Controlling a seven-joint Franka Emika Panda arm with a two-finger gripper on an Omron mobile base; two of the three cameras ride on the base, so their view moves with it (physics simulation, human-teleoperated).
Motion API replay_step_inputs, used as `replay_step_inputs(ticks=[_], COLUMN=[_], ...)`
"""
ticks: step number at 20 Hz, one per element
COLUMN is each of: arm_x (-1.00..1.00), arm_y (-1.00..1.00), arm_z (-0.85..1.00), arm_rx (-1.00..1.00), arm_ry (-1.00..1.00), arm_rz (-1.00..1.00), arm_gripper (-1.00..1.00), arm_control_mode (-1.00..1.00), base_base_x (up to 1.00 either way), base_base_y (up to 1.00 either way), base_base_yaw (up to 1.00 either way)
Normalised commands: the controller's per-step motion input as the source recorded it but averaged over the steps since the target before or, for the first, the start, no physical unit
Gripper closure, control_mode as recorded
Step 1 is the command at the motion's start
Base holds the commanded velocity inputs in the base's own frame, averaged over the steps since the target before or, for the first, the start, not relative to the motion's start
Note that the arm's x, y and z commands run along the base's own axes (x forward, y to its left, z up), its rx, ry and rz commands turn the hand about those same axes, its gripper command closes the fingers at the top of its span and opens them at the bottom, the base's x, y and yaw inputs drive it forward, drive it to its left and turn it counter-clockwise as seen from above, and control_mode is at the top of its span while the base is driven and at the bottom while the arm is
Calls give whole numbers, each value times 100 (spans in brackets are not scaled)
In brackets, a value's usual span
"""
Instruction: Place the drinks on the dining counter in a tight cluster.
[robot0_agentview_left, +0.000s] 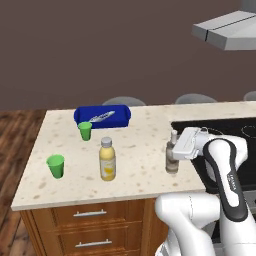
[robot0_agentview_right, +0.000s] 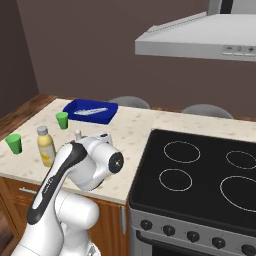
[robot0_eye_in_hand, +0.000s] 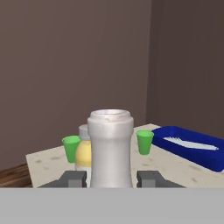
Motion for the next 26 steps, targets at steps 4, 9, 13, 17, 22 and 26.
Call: replay_step_inputs(ticks=[4,9,13,17,22,26], arm_x=[0,0,24,45,49,44], arm_y=[0,0,0,0,1,18], arm_z=[0,0,-4,-3,-6,-15], arm_rx=[0,0,0,4,12,1], arm_ry=[0,0,5,13,10,-4], arm_rz=[0,0,17,25,21,9], arm_gripper=[100,100,100,100,100,100], arm_control_mode=[100,100,-100,-100,-100,-100], base_base_x=[0,0,2,0,0,0], base_base_y=[0,1,0,0,0,0], base_base_yaw=[0,0,2,0,0,0])
